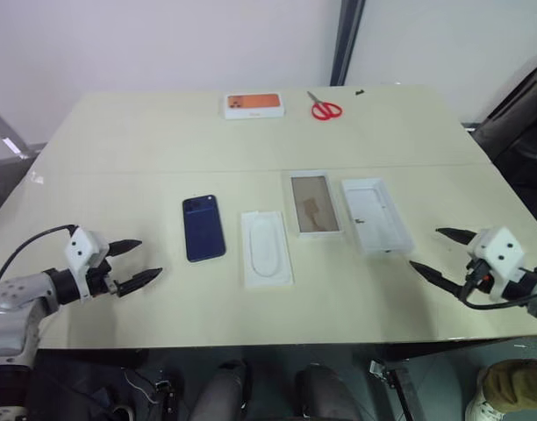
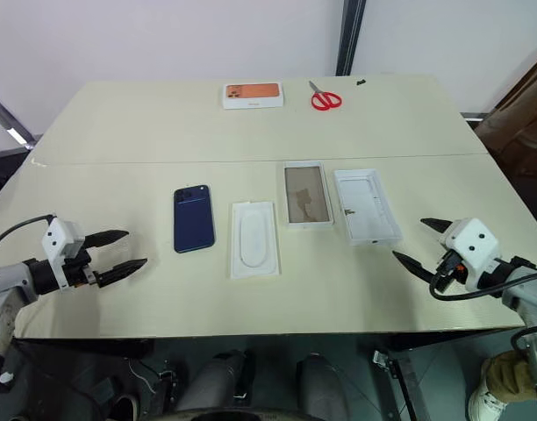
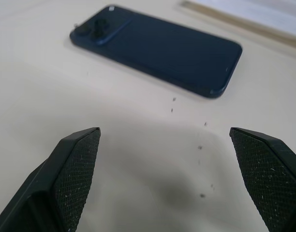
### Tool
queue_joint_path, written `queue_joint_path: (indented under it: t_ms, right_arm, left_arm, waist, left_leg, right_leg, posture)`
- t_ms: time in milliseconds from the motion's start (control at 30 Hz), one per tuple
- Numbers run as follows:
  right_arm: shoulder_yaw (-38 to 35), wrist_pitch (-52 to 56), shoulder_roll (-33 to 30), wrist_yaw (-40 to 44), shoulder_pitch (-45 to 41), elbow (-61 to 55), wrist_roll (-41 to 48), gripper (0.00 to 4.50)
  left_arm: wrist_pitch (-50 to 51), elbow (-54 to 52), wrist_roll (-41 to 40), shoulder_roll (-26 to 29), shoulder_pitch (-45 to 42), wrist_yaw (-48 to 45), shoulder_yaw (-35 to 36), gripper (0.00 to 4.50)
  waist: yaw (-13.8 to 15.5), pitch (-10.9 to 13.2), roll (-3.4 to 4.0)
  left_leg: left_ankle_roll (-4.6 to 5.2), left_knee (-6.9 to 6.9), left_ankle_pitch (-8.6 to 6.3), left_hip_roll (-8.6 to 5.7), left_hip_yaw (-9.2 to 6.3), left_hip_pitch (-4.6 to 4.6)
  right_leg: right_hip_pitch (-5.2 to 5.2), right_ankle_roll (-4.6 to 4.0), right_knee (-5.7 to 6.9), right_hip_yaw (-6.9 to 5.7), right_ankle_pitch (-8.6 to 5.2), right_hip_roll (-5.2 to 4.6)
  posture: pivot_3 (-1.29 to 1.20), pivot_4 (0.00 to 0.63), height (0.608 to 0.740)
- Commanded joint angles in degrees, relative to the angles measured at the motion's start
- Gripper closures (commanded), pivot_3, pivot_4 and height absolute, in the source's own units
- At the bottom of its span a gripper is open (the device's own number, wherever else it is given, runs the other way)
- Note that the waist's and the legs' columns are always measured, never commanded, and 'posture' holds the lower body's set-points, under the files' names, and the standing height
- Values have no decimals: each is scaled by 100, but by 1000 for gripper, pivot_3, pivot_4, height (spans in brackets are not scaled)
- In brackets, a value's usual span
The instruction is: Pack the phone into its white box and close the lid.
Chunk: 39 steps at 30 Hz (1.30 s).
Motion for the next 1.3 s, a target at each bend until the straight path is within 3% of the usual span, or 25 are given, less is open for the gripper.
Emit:
queue_joint_path:
  t_ms: [33, 633, 867, 1000, 1300]
  right_arm:
    - [-171, -209, -132, 42, -139, 195, 11, 36]
    - [0, -189, -42, -20, -260, 212, 0, 36]
    - [45, -45, -19, -28, -230, 21, 46, 36]
    - [161, 118, 15, -72, -305, -253, 82, 36]
    - [1233, 649, 345, -289, -1297, -998, 73, 36]
  left_arm:
    - [-80, -136, -62, 95, 20, 36, 197, 0]
    - [-179, -26, 53, 25, -261, 360, 73, 0]
    - [267, -192, 27, 19, -383, 462, -41, 0]
    - [918, -569, -189, -29, -468, 602, -95, 0]
    - [3799, -2586, -1582, -435, -400, 1235, -738, 0]
  waist:
    - [-6, 0, 0]
    - [-2, 0, 1]
    - [-6, 0, 1]
    - [-3, 0, 0]
    - [-12, 0, 1]
  left_leg:
    - [0, -1, 0, 0, 0, 1]
    - [0, -2, 0, 0, 3, 2]
    - [0, -2, 0, 0, 4, 2]
    - [0, -1, 0, 0, 3, 2]
    - [0, -1, 0, 1, 3, 1]
  right_leg:
    - [1, 0, 0, 0, 0, 0]
    - [0, 0, 0, 2, 0, 0]
    - [-1, 0, 0, 2, 0, 0]
    - [-1, 0, 1, 2, 0, 0]
    - [-2, 1, 2, 3, 0, 2]
  posture:
    - [0, 150, 734]
    - [0, 150, 734]
    - [0, 150, 734]
    - [0, 150, 734]
    - [0, 150, 734]
